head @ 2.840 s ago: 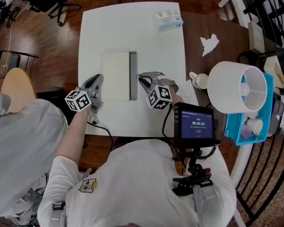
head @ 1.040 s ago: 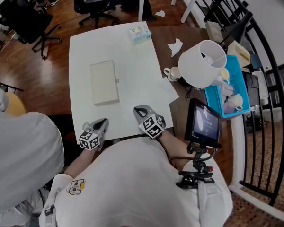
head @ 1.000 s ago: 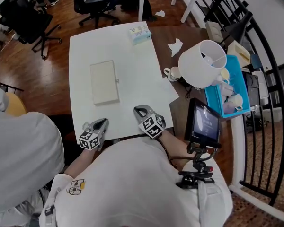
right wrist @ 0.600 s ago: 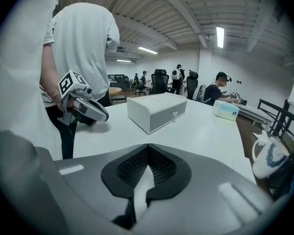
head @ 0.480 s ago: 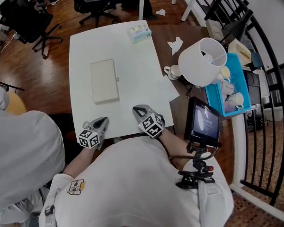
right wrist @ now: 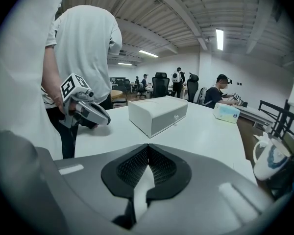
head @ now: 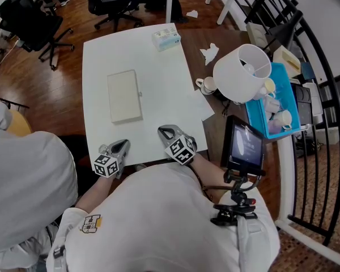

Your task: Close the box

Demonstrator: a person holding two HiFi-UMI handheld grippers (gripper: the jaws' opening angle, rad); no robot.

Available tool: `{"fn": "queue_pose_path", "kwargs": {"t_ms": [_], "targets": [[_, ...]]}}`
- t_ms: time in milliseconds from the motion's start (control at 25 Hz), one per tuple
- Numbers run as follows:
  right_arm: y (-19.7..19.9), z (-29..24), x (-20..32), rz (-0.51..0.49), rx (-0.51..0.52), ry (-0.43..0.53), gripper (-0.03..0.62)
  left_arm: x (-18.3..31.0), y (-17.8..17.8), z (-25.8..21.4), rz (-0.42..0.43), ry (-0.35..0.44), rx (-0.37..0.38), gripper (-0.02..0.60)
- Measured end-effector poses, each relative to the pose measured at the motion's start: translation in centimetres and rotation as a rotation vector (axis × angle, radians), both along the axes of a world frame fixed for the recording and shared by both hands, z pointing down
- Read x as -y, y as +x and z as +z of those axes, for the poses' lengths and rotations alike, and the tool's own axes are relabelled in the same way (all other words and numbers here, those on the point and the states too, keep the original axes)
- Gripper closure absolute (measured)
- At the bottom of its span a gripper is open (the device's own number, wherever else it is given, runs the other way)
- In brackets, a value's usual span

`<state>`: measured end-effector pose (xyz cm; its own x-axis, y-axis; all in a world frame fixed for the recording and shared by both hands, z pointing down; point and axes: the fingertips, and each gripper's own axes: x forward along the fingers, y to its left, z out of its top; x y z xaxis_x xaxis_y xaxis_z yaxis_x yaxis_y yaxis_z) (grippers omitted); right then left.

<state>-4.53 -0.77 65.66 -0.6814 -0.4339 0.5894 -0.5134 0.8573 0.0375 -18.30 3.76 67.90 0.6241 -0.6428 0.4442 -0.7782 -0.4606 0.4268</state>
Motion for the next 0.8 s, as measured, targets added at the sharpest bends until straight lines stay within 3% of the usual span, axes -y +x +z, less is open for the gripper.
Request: {"fn": "queue_pose_path", "kwargs": {"t_ms": [800], "targets": [[-0.75, -0.51, -0.11, -0.018, 0.005, 0.02, 0.594, -0.13, -0.1, -0.21, -0.006, 0.004, -0.004, 0.581]]}}
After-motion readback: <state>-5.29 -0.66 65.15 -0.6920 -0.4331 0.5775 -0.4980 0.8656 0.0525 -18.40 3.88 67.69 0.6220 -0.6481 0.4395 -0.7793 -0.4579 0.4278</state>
